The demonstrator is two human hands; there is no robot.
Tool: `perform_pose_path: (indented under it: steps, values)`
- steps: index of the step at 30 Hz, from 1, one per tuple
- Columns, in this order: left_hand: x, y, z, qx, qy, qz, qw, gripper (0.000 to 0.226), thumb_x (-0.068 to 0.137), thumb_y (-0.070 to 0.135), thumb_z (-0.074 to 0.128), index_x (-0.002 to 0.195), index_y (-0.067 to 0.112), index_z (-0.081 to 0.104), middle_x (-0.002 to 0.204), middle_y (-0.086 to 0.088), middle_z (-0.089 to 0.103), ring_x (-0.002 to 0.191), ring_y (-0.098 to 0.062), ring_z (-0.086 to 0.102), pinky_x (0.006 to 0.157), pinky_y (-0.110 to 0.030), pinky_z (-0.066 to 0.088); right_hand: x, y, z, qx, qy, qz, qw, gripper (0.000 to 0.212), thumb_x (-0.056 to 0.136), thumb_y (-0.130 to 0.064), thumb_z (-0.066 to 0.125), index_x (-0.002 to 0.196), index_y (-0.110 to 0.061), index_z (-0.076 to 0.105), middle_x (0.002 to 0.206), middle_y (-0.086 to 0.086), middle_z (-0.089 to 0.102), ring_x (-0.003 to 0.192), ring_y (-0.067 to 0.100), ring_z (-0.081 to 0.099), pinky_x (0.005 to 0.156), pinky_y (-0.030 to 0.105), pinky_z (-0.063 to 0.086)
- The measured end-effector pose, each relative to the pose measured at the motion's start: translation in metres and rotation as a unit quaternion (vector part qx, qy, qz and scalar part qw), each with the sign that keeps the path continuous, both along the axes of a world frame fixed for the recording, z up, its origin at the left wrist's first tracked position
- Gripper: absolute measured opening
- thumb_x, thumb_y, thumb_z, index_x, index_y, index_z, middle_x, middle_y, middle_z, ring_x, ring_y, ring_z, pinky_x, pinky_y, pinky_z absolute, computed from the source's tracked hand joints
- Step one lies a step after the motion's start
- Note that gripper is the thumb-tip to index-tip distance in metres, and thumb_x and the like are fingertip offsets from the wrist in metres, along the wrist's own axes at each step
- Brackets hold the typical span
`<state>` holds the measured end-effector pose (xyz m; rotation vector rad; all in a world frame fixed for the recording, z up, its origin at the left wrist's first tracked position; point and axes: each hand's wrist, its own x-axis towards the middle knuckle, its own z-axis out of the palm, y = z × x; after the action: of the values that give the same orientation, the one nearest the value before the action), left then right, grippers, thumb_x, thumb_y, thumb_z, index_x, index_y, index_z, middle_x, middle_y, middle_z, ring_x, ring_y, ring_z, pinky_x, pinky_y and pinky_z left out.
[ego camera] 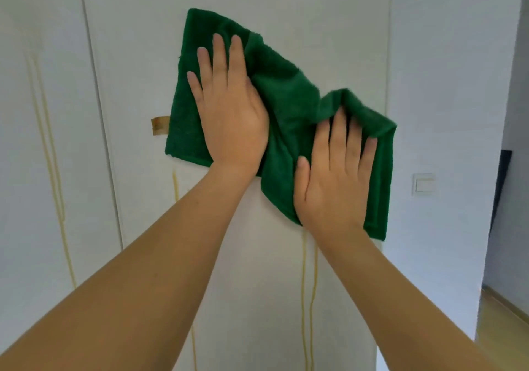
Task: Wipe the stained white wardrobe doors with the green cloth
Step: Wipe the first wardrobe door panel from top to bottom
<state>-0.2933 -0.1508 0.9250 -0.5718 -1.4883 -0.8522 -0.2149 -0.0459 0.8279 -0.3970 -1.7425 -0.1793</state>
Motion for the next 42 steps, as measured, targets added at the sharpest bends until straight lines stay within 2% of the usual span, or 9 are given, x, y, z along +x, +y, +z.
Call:
perform_pose_path:
  steps: [4,9,14,21,23,28,35,37,42]
  values:
    - [0.014,0.016,-0.048,-0.05,0.011,-0.015,0.999,0.054,0.101,0.018,0.03,0.155,0.01,0.035,0.161,-0.014,0.033,0.151,-0.037,0.023,0.125,-0.053,0.012,0.006,0.016,0.0,0.032,-0.04,0.015,0.999,0.061,0.101,-0.039,0.025,0.153,-0.006,0.029,0.157,0.017,0.03,0.142,0.037,0.026,0.12,0.059,0.008]
    - [0.018,0.012,-0.12,-0.112,0.002,-0.022,0.993,0.052,0.102,0.015,0.033,0.152,0.006,0.038,0.16,-0.015,0.035,0.151,-0.037,0.022,0.126,-0.05,0.006,0.007,0.019,0.051,0.013,-0.011,0.013,1.0,0.063,0.102,-0.037,0.017,0.157,-0.007,0.013,0.164,0.012,0.011,0.15,0.034,0.011,0.12,0.058,0.005]
    - [-0.016,-0.046,-0.087,-0.228,0.046,0.039,0.972,0.056,0.101,0.022,0.042,0.156,0.015,0.034,0.164,-0.009,0.028,0.153,-0.032,0.018,0.126,-0.049,0.005,-0.012,-0.026,-0.008,0.039,-0.067,0.034,0.996,0.067,0.103,-0.043,0.022,0.157,-0.005,0.012,0.161,0.018,0.017,0.147,0.038,0.011,0.12,0.059,0.002]
    - [-0.038,-0.081,-0.101,0.024,-0.131,0.081,0.988,0.06,0.098,0.03,0.028,0.153,0.006,0.037,0.167,-0.011,0.019,0.155,-0.032,0.012,0.125,-0.055,0.009,-0.033,-0.046,-0.01,0.073,-0.061,0.014,0.995,0.064,0.101,-0.037,0.026,0.155,-0.006,0.017,0.162,0.013,0.018,0.144,0.037,0.022,0.119,0.059,0.002]
    - [-0.033,-0.074,-0.136,-0.027,-0.143,0.092,0.985,0.057,0.096,0.03,0.029,0.139,0.0,0.051,0.167,-0.013,0.019,0.154,-0.035,0.011,0.125,-0.057,0.009,-0.036,-0.052,0.003,0.059,-0.04,0.022,0.997,0.061,0.103,-0.037,0.022,0.155,-0.006,0.017,0.162,0.012,0.02,0.145,0.037,0.022,0.12,0.059,0.003]
    - [-0.065,-0.127,-0.086,-0.171,-0.027,0.094,0.98,0.061,0.098,0.033,0.034,0.157,0.018,0.032,0.168,-0.008,0.019,0.155,-0.033,0.01,0.125,-0.055,0.003,-0.043,-0.07,0.01,0.025,-0.021,0.006,0.999,0.064,0.102,-0.036,0.027,0.157,-0.006,0.013,0.163,0.011,0.015,0.146,0.035,0.02,0.121,0.058,0.003]
    - [-0.058,-0.112,-0.121,0.014,-0.121,0.083,0.989,0.062,0.099,0.032,0.028,0.158,0.012,0.028,0.167,-0.011,0.018,0.155,-0.034,0.011,0.124,-0.056,0.009,-0.053,-0.087,-0.039,0.055,-0.061,-0.019,0.996,0.063,0.103,-0.041,0.016,0.155,-0.005,0.019,0.161,0.015,0.022,0.142,0.039,0.024,0.119,0.061,0.006]
    - [-0.051,-0.103,-0.152,-0.025,-0.121,0.088,0.988,0.061,0.101,0.033,0.028,0.158,0.011,0.027,0.167,-0.012,0.018,0.155,-0.036,0.011,0.124,-0.058,0.009,-0.052,-0.084,-0.029,0.072,-0.065,-0.005,0.995,0.069,0.102,-0.045,0.004,0.155,-0.004,0.021,0.161,0.015,0.022,0.143,0.038,0.025,0.118,0.06,0.005]
    - [-0.073,-0.129,-0.114,-0.168,0.008,0.117,0.979,0.057,0.104,0.034,0.032,0.158,0.015,0.028,0.166,-0.011,0.024,0.153,-0.036,0.017,0.123,-0.059,0.011,-0.048,-0.071,0.03,0.131,-0.058,0.0,0.99,0.062,0.103,-0.042,0.024,0.157,-0.01,0.019,0.164,0.008,0.017,0.146,0.031,0.025,0.12,0.058,0.009]
